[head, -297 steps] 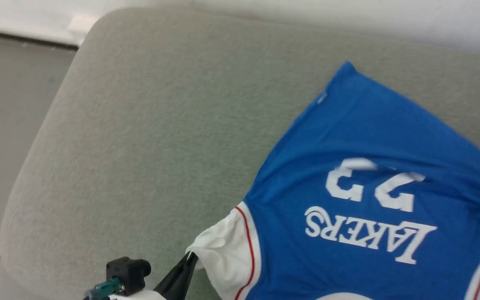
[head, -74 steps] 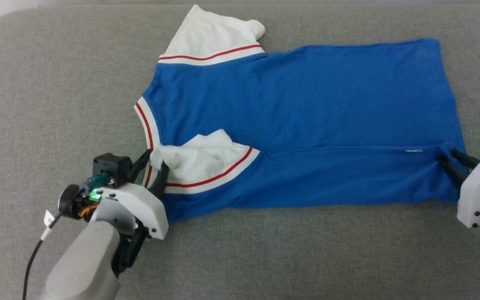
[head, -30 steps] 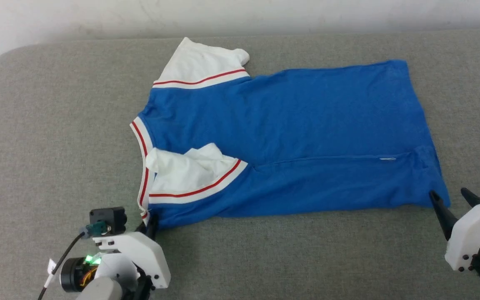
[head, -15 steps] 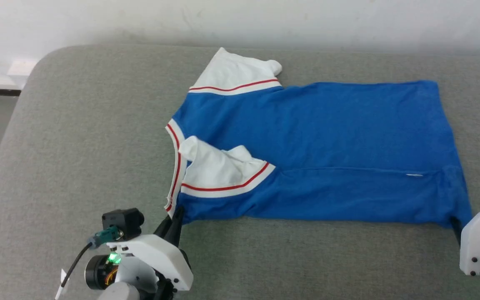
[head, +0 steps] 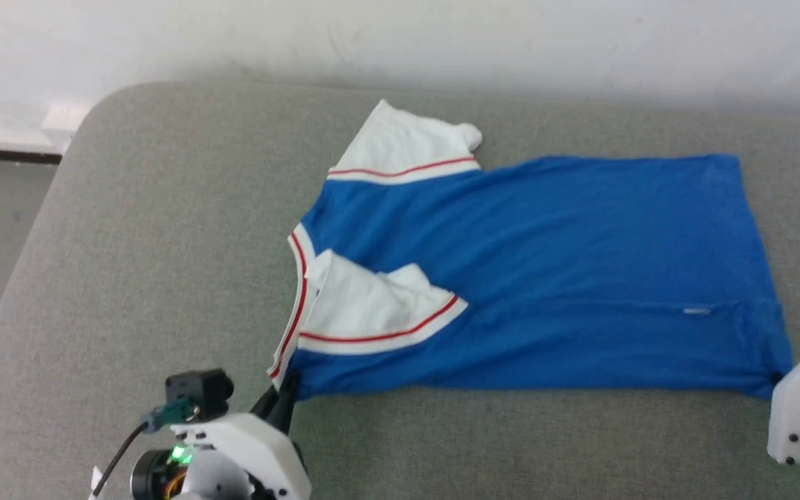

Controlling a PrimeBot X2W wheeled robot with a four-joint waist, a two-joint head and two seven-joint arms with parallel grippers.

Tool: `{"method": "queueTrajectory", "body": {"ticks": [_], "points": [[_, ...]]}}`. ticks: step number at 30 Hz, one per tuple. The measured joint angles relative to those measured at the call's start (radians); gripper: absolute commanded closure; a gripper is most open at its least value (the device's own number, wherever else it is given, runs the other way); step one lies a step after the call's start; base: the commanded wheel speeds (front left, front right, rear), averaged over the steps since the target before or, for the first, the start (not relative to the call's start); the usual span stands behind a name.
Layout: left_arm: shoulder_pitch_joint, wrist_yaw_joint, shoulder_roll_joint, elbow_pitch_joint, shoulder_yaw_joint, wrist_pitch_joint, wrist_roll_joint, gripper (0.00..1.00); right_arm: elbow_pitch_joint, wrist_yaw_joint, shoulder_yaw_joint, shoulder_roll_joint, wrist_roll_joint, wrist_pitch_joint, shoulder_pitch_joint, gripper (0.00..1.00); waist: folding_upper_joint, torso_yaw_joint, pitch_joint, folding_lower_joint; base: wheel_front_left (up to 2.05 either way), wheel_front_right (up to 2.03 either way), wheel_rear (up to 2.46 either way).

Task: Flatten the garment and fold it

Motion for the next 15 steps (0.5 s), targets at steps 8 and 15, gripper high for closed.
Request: {"method": "queueTrajectory", "body": {"ticks": [8,15], "points": [[0.137,0.004,0.053,-0.042,0.021,0.067,-0.077,1.00,-0.184,0.000,-0.036,-0.004,0.089,0.146,0.167,1.00,0.0000,-0.023,-0.092,-0.0003,0.00,0.00,0.00],[0.231,0.017,0.075,-0.067,0.006,0.125,-0.115,1.00,-0.329,0.000,-0.084,0.031,0.118,0.278,0.360,1.00,0.0000,-0.046,-0.133,-0.0003,0.00,0.00,0.00]]}}
